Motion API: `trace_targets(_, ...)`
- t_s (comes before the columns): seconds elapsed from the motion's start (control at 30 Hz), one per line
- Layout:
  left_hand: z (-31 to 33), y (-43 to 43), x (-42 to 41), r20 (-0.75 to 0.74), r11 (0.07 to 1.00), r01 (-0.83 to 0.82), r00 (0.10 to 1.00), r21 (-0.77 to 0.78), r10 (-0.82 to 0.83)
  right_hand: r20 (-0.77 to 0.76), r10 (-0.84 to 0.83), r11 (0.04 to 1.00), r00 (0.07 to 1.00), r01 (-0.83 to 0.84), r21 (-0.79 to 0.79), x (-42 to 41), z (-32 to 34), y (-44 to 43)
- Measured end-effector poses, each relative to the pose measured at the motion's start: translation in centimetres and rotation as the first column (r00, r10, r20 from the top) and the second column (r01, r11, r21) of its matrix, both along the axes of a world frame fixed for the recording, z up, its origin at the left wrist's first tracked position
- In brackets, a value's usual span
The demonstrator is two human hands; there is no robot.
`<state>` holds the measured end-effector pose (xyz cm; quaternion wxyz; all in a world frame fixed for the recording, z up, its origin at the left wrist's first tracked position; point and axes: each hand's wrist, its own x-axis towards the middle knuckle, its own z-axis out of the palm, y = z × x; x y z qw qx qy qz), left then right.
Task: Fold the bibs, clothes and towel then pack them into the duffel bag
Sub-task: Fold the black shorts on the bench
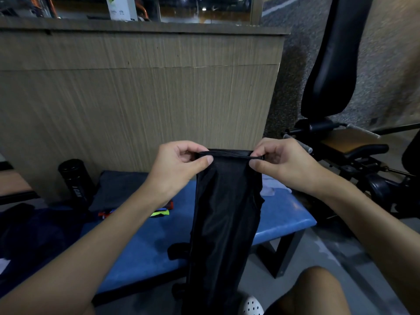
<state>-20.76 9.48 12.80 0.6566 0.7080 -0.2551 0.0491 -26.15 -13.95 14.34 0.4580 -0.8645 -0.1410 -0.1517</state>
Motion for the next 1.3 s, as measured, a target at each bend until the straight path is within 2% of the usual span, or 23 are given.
trace_targets(0.37, 0.0, 0.2, 0.0, -0.02, 1.0, -0.001, 1.0, -0.026, 0.0, 0.044, -0.049, 0.999, 0.998, 0.049, -0.001, 0.2, -0.5, 0.1)
trace_targets(0.57, -0.2, 0.3, 0.1, -0.017, 1.0, 0.005, 1.0, -0.031, -0.005, 0.046, -0.037, 0.986, 0.998, 0.029, 0.164, 0.1, -0.6, 0.8)
trace_targets(0.83, -0.1, 0.3, -0.1, 0.0, 0.997, 0.014, 1.0, -0.075, -0.014, 0.09, -0.089, 0.975, 0.992, 0.069, 0.213, 0.2, -0.3, 1.1)
trace_targets(0.93, 0.0, 0.2, -0.1, 0.014, 0.996, 0.003, 1.0, -0.092, -0.002, 0.05, -0.068, 0.965, 0.996, 0.053, 0.256, 0.1, -0.1, 1.1)
trace_targets(1.13, 0.2, 0.0, 0.0, 0.007, 0.994, -0.025, 1.0, -0.108, 0.026, 0.067, -0.075, 0.996, 0.995, 0.072, 0.055, 0.2, -0.2, 0.6)
trace_targets(1.3, 0.5, -0.6, -0.3, 0.031, 0.996, -0.013, 0.999, -0.085, 0.016, 0.056, -0.111, 0.973, 0.992, 0.12, -0.198, 0.5, -0.4, 0.2)
